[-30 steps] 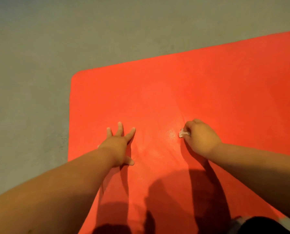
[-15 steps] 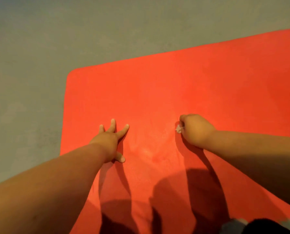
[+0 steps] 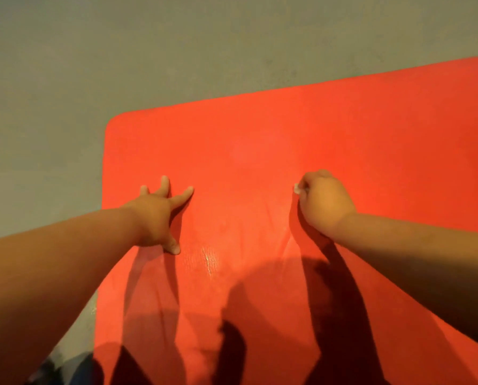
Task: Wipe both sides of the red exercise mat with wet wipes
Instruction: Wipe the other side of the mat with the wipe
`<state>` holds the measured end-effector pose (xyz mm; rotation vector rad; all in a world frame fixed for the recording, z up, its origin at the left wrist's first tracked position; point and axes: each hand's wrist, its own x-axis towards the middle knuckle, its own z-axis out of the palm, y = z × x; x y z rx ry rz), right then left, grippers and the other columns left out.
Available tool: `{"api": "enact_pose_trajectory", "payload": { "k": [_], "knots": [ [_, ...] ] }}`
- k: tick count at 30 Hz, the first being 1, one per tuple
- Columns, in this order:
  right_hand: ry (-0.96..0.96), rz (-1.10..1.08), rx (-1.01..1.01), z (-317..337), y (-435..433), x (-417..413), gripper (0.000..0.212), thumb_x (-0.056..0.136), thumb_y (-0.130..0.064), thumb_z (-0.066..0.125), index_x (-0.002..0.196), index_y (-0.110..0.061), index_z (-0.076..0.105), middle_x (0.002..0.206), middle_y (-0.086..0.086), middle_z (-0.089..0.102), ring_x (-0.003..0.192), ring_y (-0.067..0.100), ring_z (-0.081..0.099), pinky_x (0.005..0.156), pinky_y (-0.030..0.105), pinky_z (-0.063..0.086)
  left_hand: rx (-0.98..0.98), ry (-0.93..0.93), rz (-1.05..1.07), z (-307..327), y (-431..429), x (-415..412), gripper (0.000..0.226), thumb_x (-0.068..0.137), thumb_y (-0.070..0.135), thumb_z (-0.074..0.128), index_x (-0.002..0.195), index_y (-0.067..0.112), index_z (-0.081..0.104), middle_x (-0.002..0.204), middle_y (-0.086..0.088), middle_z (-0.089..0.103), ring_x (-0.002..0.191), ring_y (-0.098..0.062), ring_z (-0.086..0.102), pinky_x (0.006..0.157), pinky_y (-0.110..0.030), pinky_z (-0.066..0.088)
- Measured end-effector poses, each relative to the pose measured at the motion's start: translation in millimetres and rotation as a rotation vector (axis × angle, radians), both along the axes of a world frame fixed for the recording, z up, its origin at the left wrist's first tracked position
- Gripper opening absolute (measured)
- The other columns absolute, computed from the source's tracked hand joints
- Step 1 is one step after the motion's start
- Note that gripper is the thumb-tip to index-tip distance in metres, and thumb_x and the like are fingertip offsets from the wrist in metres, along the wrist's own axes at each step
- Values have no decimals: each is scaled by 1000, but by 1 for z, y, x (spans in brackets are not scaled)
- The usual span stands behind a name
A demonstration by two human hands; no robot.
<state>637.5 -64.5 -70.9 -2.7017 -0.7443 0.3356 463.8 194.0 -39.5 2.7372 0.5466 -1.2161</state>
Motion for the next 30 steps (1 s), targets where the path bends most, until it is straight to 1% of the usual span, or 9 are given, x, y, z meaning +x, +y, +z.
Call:
{"api": "enact_pose_trajectory", "payload": {
  "k": [5,11,13,17,19,21,25,27,30],
  "knots": [
    [177,590,73,13,12,-74,20,90,-22,48,82,-13,64,89,7,59,85,27,60,78,32,44,-10,22,-30,-2,6,-3,133,61,40,86,143,49,-19,155,-10,-28,140,-54,2,111,-52,26],
    [1,-112,-19,5,27,51,18,90,-20,60,85,-4,67,96,22,63,91,38,59,72,33,39,-11,17,-28,-6,7,-2,135,61,38,86,140,50,-22,155,-9,-30,140,-54,1,111,-52,27],
    [22,-50,-20,4,36,31,17,90,-19,56,89,-6,67,99,20,62,94,36,58,76,34,42,-22,11,-10,-6,7,-2,135,62,36,87,138,52,-24,154,-6,-31,141,-52,-1,110,-52,27],
    [236,489,50,10,30,-70,28,90,-28,42,93,-15,67,98,6,58,95,28,58,83,37,46,-39,1,18,-5,8,-3,135,62,32,87,127,55,-28,154,-4,-33,141,-51,-5,110,-52,27],
    [244,636,60,7,27,-66,34,90,-34,37,93,-17,67,97,4,57,93,28,59,82,39,48,-39,0,19,-6,9,-3,134,62,32,87,125,56,-29,154,-4,-33,141,-51,-5,110,-52,27],
    [137,518,41,2,32,-23,26,93,-29,47,97,-14,68,101,10,60,96,31,58,85,37,46,-35,-1,16,-5,9,-3,135,61,33,88,124,57,-29,154,-2,-33,142,-50,-4,109,-52,28],
    [-37,-97,7,4,33,61,22,92,-23,57,92,-4,68,101,23,64,93,38,59,77,36,42,-22,-3,12,-4,9,-3,135,60,35,88,124,57,-28,154,-3,-32,142,-50,-2,109,-52,29],
    [-12,-39,-27,3,38,35,21,92,-20,54,95,-5,68,104,21,63,95,36,58,80,34,42,-27,-9,15,-4,9,-3,135,59,35,88,124,57,-28,154,-3,-31,142,-50,-2,110,-52,29],
    [86,381,84,9,41,-55,14,85,-10,57,93,-11,69,96,11,62,92,28,59,80,28,43,-15,0,13,-3,9,-3,136,59,36,88,129,56,-27,155,-2,-30,142,-49,-2,109,-51,30]
  ]
}}
